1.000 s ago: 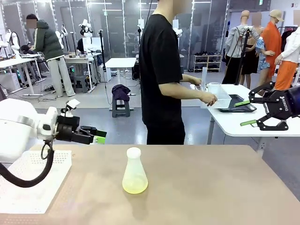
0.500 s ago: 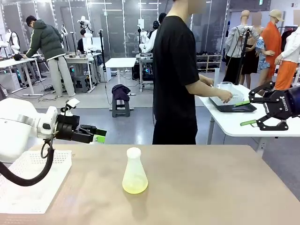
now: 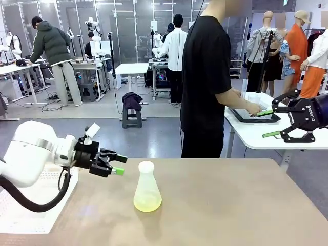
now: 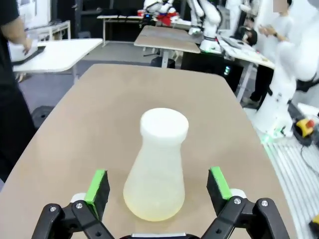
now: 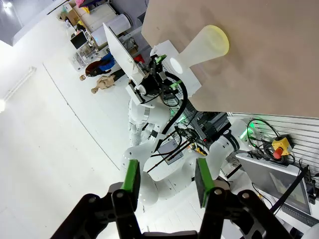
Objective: Prepare the solutions needed for the experiment.
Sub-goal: When the human places the Big flask in the center of the table, pick up the Big flask and place it in the left Organizing basket.
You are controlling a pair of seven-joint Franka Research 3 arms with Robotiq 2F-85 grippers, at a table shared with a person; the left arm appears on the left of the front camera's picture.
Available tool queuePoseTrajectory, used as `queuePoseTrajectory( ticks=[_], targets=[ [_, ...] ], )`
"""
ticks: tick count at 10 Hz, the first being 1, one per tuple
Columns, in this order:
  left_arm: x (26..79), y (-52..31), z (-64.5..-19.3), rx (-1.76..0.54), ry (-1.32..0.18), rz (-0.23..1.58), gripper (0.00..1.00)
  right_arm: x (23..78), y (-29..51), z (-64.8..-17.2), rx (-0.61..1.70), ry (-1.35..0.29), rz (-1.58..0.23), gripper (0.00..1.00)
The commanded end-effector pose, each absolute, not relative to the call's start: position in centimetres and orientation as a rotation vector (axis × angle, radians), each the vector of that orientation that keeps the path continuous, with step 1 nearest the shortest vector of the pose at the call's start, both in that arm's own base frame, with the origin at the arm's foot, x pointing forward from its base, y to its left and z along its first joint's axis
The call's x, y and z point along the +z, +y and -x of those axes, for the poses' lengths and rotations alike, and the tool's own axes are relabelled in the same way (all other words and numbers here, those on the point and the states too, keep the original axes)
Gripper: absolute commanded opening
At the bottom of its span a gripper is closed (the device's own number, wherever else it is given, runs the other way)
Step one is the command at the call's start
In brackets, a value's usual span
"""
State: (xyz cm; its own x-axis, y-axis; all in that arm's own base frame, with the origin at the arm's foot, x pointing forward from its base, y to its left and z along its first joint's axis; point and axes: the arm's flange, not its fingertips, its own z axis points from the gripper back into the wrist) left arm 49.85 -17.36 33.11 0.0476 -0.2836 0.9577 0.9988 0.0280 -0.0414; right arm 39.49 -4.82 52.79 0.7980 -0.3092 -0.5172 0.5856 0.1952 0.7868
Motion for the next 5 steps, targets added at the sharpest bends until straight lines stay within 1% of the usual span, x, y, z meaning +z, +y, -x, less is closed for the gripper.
queuePoseTrajectory(
  ticks=[1,3,5],
  targets=[
    [32.3,-18.1,-49.1,-1.37,-1.076,0.931,1.0,52.9,-4.7,-39.5,-0.629,0.266,-1.235,0.57],
    [31.1,-17.9,-49.0,-1.354,-1.108,0.984,1.0,52.9,-4.7,-39.5,-0.629,0.266,-1.235,0.57],
    [30.5,-18.1,-49.2,-1.325,-1.081,1.022,1.0,52.9,-4.7,-39.5,-0.629,0.266,-1.235,0.57]
  ],
)
